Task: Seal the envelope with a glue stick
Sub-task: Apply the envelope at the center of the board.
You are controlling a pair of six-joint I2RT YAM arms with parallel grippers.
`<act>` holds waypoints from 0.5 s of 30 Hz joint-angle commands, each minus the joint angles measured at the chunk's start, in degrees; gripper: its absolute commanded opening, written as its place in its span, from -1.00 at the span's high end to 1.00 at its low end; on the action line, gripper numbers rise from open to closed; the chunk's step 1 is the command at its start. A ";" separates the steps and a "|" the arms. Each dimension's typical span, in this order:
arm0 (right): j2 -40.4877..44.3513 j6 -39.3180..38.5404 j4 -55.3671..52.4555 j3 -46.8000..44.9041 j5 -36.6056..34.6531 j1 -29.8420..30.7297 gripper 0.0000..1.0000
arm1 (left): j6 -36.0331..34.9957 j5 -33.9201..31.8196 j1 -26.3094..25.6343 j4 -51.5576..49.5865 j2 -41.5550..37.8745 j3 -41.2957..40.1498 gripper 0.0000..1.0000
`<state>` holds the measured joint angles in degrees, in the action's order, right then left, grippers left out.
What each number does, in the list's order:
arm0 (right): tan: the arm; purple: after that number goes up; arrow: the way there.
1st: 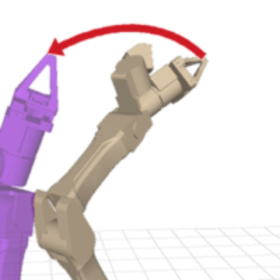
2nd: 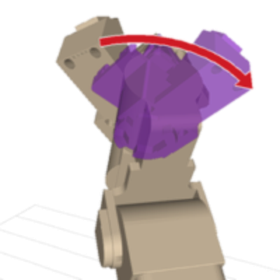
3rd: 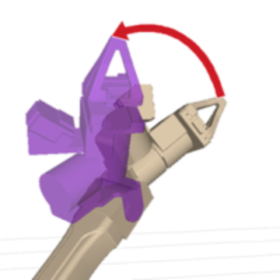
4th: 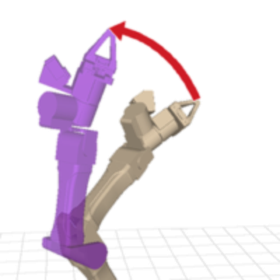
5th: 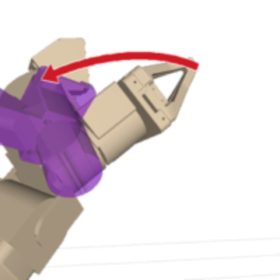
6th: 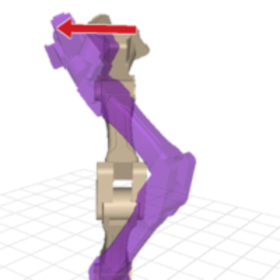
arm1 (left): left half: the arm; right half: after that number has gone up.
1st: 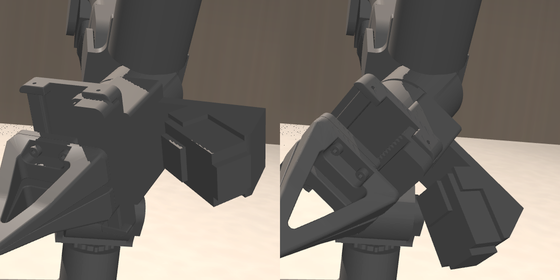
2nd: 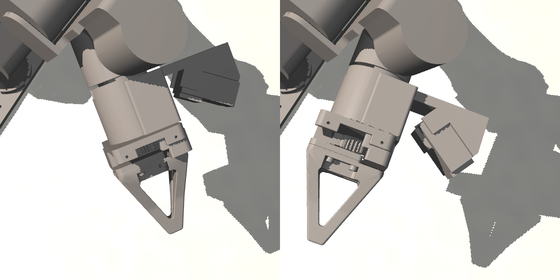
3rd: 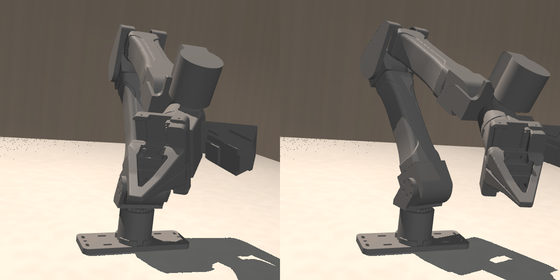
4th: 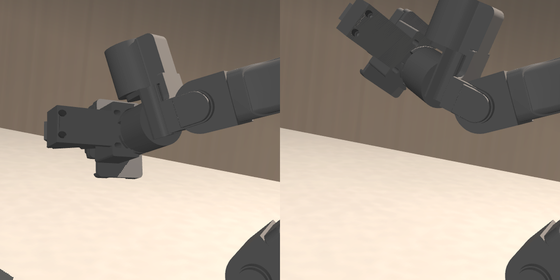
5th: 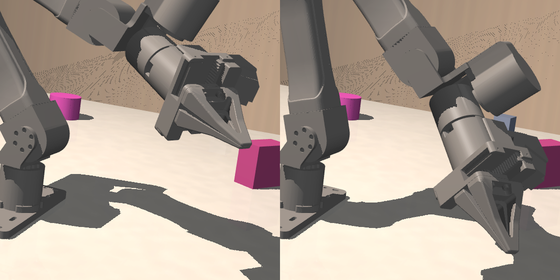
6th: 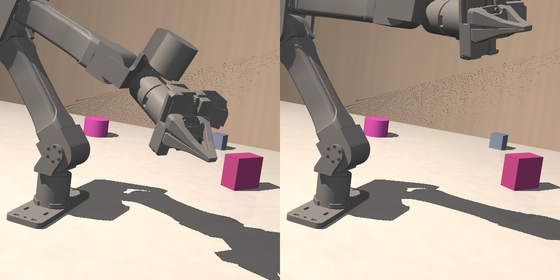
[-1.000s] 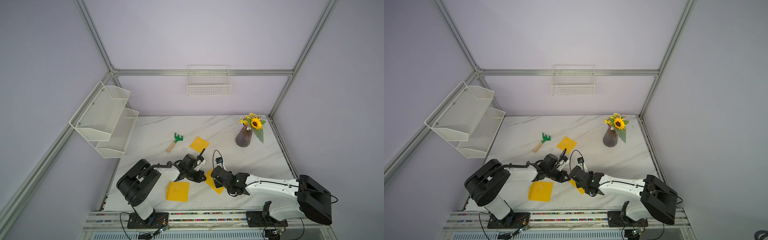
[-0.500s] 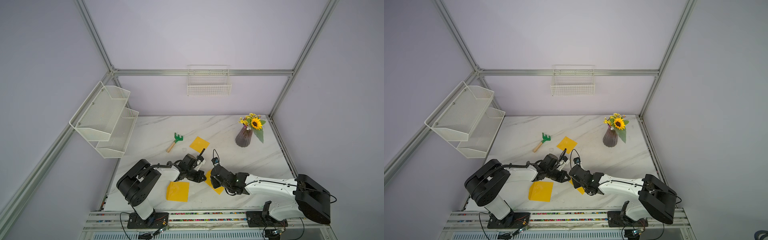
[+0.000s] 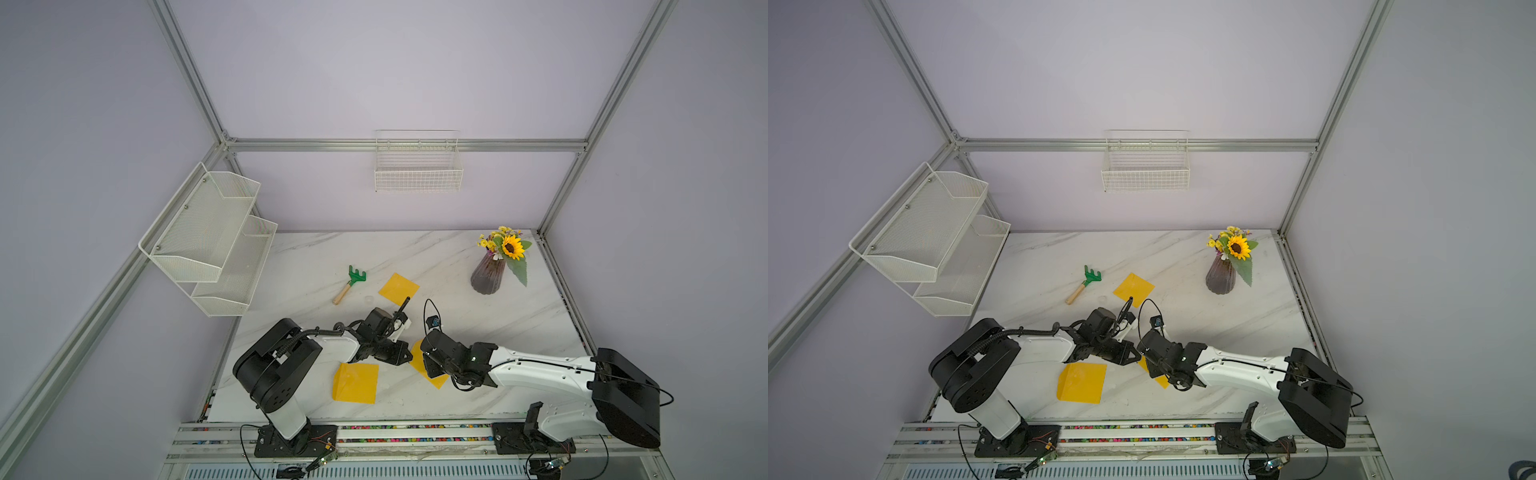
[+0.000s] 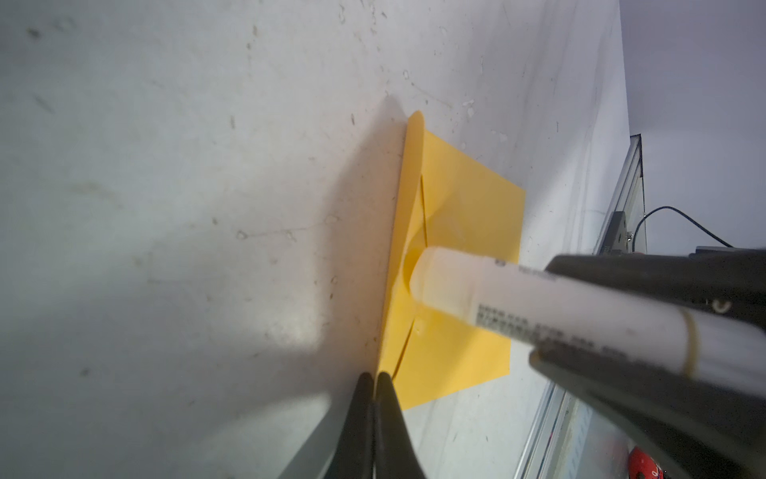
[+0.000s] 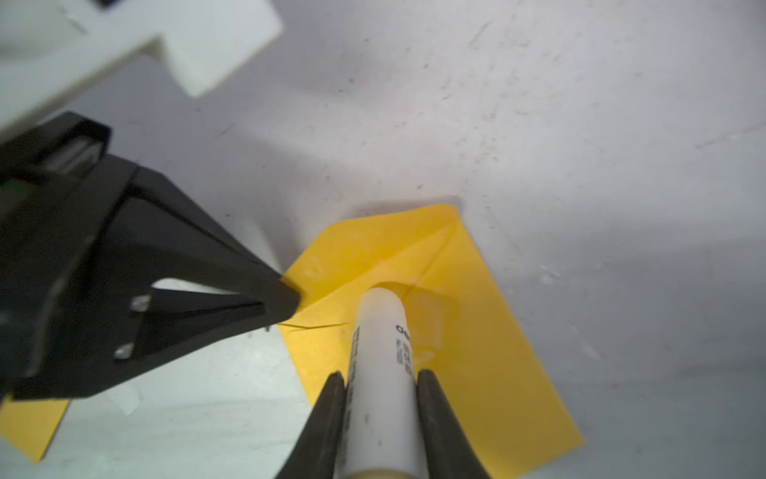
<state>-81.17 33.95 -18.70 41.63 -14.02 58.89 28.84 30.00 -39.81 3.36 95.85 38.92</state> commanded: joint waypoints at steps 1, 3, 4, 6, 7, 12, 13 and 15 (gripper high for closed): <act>-4.30 -3.83 -2.11 -1.14 10.62 0.17 1.00 | -0.61 -1.08 0.35 -0.65 -1.28 1.14 1.00; -3.79 -1.10 -6.30 -0.40 7.57 0.17 1.00 | -0.88 -1.12 0.35 -1.44 -1.59 1.34 1.00; -3.74 0.33 -10.73 0.69 5.40 0.17 1.00 | -0.90 -1.48 0.35 -1.88 -1.92 1.24 1.00; -3.59 2.83 -18.90 2.88 0.54 0.18 1.00 | -0.98 -1.94 0.35 -1.88 -2.50 0.76 1.00; -3.43 3.61 -21.79 3.61 -0.89 0.17 1.00 | -1.11 -1.97 0.35 -1.81 -2.69 0.72 1.00; -4.69 4.85 -27.98 5.98 -3.74 0.17 1.00 | -1.33 -1.55 0.35 -1.69 -2.76 0.72 1.00; -5.35 4.89 -28.48 6.72 -4.32 0.17 1.00 | -1.37 -0.92 0.35 -1.43 -2.61 0.89 1.00; -6.81 4.12 -28.16 8.26 -5.05 0.17 1.00 | -1.51 -0.09 0.35 -1.49 -2.42 1.23 1.00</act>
<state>-85.27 37.26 -37.10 49.52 -17.17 59.02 28.69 29.54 -39.81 2.09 94.98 39.07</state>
